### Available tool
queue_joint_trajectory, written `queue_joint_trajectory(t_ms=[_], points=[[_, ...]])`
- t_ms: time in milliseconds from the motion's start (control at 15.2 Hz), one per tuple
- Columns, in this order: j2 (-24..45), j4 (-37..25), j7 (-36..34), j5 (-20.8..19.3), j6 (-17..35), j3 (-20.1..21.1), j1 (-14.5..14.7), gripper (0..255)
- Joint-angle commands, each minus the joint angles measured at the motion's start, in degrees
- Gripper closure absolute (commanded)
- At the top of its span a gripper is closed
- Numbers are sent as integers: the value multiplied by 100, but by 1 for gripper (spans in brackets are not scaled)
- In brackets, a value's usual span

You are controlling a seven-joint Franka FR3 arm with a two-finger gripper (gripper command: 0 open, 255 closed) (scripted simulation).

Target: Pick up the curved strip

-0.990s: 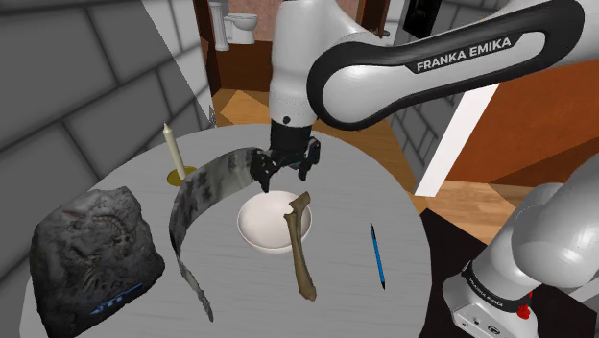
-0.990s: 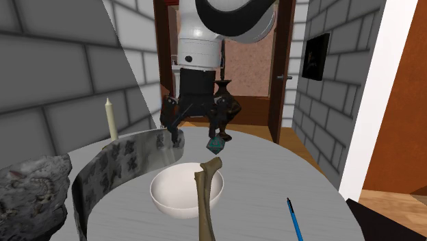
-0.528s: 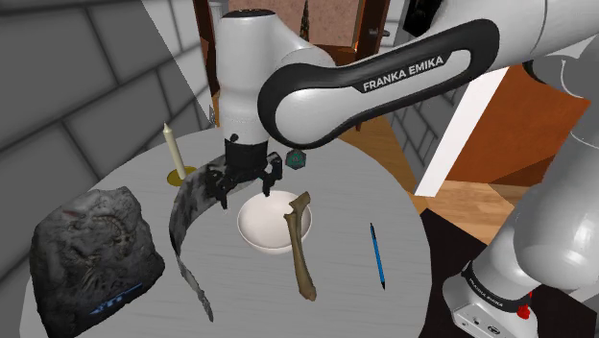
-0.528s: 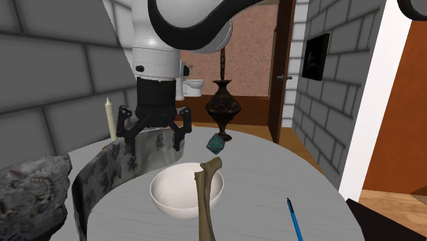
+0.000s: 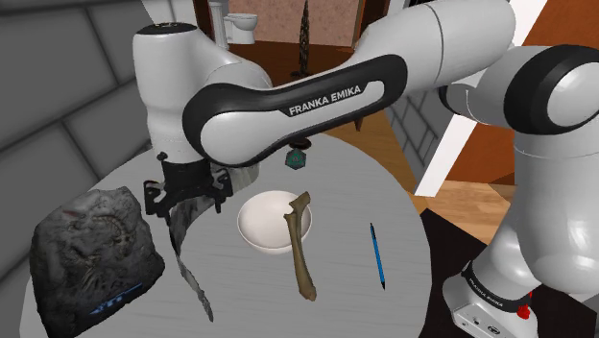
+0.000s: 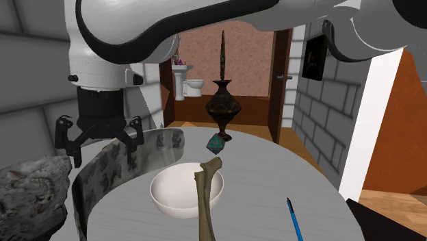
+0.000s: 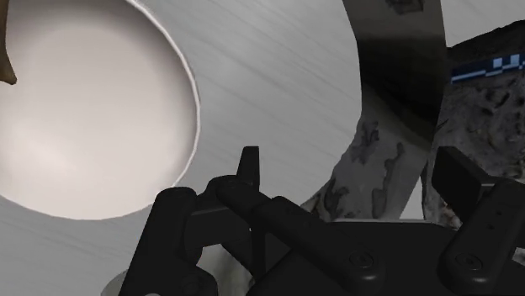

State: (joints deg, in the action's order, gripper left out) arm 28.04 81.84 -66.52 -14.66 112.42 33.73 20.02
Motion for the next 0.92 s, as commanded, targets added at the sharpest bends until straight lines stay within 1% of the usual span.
queue_joint_trajectory(t_ms=[0,132,594,792,858], points=[[538,-802,-171,-221,-269,-88,362,0],[1102,-1686,-264,-400,-561,-198,744,0],[1140,-1189,-319,-439,-48,-234,663,0],[1147,-1154,-324,-444,-8,-238,658,0],[1146,-1149,-327,-445,-4,-237,659,255]])
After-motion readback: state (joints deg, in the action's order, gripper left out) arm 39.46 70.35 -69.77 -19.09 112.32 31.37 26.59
